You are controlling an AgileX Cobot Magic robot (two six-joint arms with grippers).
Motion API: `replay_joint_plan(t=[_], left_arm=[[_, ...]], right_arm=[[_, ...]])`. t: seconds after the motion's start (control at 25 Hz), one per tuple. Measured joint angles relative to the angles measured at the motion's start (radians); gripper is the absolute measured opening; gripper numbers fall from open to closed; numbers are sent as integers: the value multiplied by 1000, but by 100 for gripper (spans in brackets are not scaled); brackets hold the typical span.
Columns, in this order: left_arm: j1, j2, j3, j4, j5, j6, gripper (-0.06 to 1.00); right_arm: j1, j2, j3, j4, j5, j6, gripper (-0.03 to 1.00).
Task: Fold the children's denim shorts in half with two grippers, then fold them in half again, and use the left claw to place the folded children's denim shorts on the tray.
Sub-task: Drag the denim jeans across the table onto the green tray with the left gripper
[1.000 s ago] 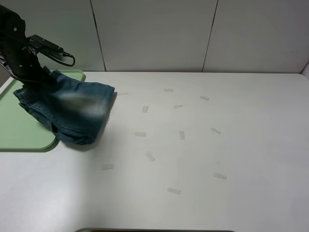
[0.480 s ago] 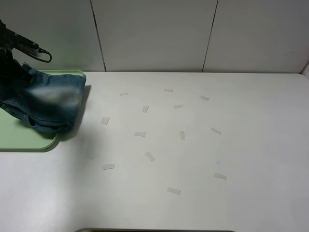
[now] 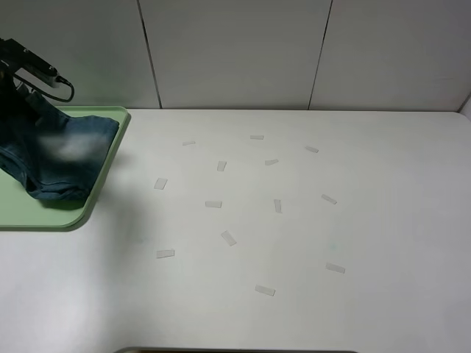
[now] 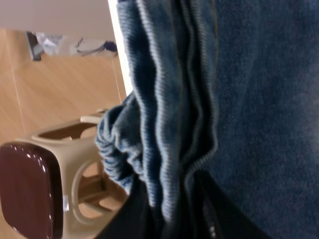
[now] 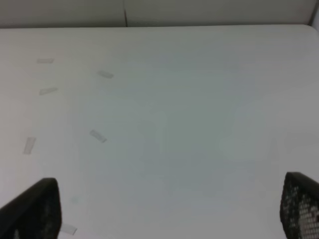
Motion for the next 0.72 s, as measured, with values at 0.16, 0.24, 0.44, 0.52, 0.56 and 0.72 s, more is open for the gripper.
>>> replay_joint_plan(t=[0.16, 0.24, 0.44, 0.52, 0.56, 0.72], left_arm=[[0, 0, 0, 3, -21, 14, 16], [0, 0, 0, 3, -22, 24, 16], [0, 0, 0, -11, -26, 36, 16], [0, 0, 0, -27, -28, 37, 16], [0, 0, 0, -33, -28, 37, 16], [0, 0, 0, -42, -29, 37, 17]], right_arm=[[0, 0, 0, -3, 0, 7, 66], [0, 0, 0, -3, 0, 7, 66], [0, 0, 0, -5, 0, 7, 66], [0, 0, 0, -5, 0, 7, 66], [0, 0, 0, -5, 0, 7, 66], [0, 0, 0, -5, 0, 7, 66]])
